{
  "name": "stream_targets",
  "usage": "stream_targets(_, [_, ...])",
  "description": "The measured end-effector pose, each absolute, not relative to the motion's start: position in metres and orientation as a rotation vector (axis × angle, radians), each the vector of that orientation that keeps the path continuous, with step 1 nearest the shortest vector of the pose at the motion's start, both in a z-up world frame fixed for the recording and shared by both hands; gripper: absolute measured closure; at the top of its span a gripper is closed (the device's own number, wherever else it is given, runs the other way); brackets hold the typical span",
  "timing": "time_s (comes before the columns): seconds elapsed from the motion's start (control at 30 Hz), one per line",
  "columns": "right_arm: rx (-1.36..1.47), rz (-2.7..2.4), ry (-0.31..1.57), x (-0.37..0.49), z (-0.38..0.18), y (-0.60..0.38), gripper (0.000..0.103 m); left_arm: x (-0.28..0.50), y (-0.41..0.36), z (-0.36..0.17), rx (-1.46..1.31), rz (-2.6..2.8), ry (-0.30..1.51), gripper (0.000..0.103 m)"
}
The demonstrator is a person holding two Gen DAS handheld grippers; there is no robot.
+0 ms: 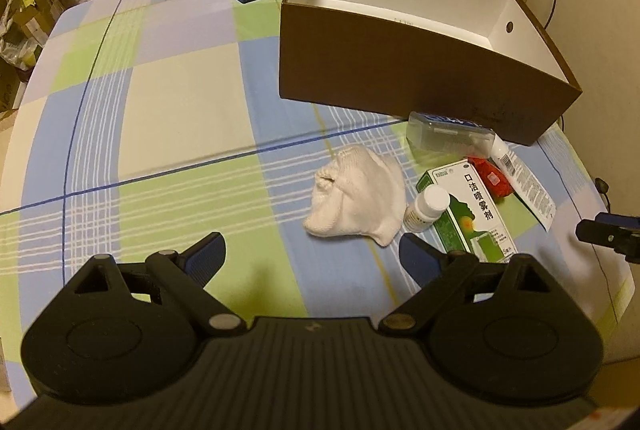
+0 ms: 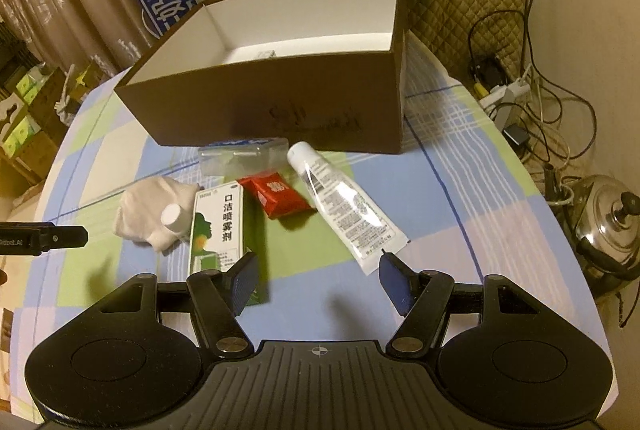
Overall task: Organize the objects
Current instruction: 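Withdraw both open tools from the box back over the table, then grasp the small white pill bottle with the left tool while the right tool grasps the white tube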
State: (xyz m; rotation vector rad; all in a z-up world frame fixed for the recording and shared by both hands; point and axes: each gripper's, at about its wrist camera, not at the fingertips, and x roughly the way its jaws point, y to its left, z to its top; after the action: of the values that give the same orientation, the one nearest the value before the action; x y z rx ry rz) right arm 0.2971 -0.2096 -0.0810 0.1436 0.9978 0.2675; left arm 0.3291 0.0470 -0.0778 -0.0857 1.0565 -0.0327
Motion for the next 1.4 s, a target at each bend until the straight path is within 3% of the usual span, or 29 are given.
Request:
stream_targets(0.9, [-0.135, 0.398, 0.949, 0.357, -0.145, -0.202, 0.04, 0.349, 0.022, -0.098, -0.023, -0.096, 1.054, 0.012])
stream_targets(0.97, [-0.156, 0.408, 0.953, 0.359, -0.149, -0.201, 0.046, 0.35, 0.019, -0.098, -0.014, -0.104, 1.05, 0.012])
stream_targets(1.0, [-0.162, 0.415, 0.954, 0.359, -0.15, -0.2, 0.057, 0.351, 0.018, -0.099, -0.01, -0.107, 1.048, 0.012])
stream_targets(1.03, [-0.173, 0.412, 0.959, 0.359, -0.151, -0.2, 0.06, 0.351, 0.016, -0.099, -0.005, -0.111, 1.045, 0.012])
stream_targets(1.27, [-0.153, 0.396, 0.948, 0.341, -0.152, -0.209, 0.062, 0.352, 0.004, -0.104, 0.032, -0.154, 1.029, 0.014])
stream_targets(1.4, [-0.111, 0.346, 0.963, 0.324, -0.15, -0.219, 0.062, 0.352, -0.006, -0.107, 0.061, -0.205, 1.007, 0.02])
